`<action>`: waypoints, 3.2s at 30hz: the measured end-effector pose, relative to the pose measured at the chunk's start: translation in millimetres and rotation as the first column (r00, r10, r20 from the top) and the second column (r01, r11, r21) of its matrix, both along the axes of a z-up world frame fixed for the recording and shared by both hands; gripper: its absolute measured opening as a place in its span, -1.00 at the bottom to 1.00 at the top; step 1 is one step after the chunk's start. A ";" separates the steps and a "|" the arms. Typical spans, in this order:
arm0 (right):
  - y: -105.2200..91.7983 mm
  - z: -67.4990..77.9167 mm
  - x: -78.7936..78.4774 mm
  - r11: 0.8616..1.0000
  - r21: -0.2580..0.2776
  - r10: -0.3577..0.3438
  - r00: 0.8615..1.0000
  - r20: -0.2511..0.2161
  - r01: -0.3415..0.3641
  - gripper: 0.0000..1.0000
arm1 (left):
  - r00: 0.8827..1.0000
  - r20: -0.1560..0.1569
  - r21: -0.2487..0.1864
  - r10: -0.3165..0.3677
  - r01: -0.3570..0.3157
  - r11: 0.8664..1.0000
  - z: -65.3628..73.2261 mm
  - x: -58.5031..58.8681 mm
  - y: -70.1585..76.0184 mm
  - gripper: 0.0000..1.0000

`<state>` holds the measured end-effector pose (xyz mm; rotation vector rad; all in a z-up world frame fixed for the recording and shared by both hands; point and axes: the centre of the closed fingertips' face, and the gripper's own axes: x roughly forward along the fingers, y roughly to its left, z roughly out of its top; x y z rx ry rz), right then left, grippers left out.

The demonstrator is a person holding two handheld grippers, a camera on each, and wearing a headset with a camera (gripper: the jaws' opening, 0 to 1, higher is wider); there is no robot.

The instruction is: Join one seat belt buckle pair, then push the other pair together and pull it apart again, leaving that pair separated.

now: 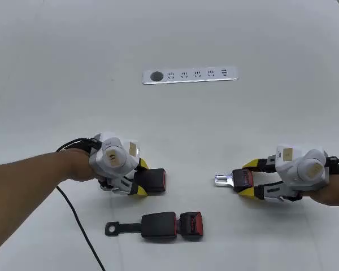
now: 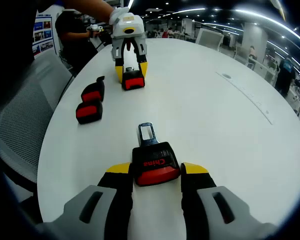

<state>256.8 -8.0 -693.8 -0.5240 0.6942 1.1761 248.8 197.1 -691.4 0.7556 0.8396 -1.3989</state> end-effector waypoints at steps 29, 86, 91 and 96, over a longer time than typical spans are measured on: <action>7.9 68.3 3.2 0.841 0.222 -0.522 0.848 0.094 0.493 0.68 | 0.785 -0.051 -0.255 0.617 -0.608 0.752 57.2 22.9 34.4 1.00; 8.4 138.7 -129.0 0.661 0.395 -0.728 0.672 0.136 0.638 0.99 | 0.565 -0.101 -0.520 0.819 -0.732 0.440 140.4 -112.8 122.3 1.00; 8.2 141.3 -125.8 0.679 0.389 -0.715 0.680 0.161 0.622 0.99 | 0.568 -0.096 -0.526 0.817 -0.726 0.443 139.8 -109.1 125.2 1.00; 9.5 142.2 -122.7 0.689 0.385 -0.708 0.684 0.177 0.614 0.99 | 0.573 -0.087 -0.531 0.815 -0.719 0.449 141.2 -106.1 124.9 1.00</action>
